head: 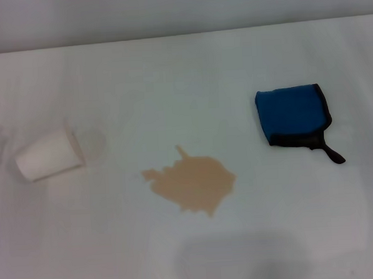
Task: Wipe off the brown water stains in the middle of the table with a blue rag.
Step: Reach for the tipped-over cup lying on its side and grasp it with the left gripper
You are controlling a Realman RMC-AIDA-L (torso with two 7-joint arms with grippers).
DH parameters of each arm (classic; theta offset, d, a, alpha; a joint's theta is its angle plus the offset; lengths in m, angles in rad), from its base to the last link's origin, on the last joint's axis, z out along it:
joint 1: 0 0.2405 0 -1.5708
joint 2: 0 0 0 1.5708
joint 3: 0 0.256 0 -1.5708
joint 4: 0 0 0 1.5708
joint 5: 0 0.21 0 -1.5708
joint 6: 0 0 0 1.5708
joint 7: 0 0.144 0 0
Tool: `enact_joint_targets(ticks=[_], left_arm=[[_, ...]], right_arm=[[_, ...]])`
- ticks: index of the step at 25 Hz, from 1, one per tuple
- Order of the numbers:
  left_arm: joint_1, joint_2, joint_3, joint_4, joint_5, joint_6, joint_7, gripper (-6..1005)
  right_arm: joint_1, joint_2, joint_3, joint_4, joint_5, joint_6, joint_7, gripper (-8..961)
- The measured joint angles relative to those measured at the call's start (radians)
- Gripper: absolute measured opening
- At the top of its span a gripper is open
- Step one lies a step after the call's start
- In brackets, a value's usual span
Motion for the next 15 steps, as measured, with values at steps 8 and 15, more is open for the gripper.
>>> enact_joint_targets(ticks=[8,15], left_arm=[[0.014,-0.004,0.001,0.001,0.004,0.031,0.004,878],[0.012,-0.005,-0.005,0.008,-0.007,0.044,0.001,877]], right_arm=[[-0.006,0.0,-0.004,0.0,-0.005,0.0,0.001,869],[-0.005,0.0,-0.005,0.0,-0.005,-0.003,0.002,869]])
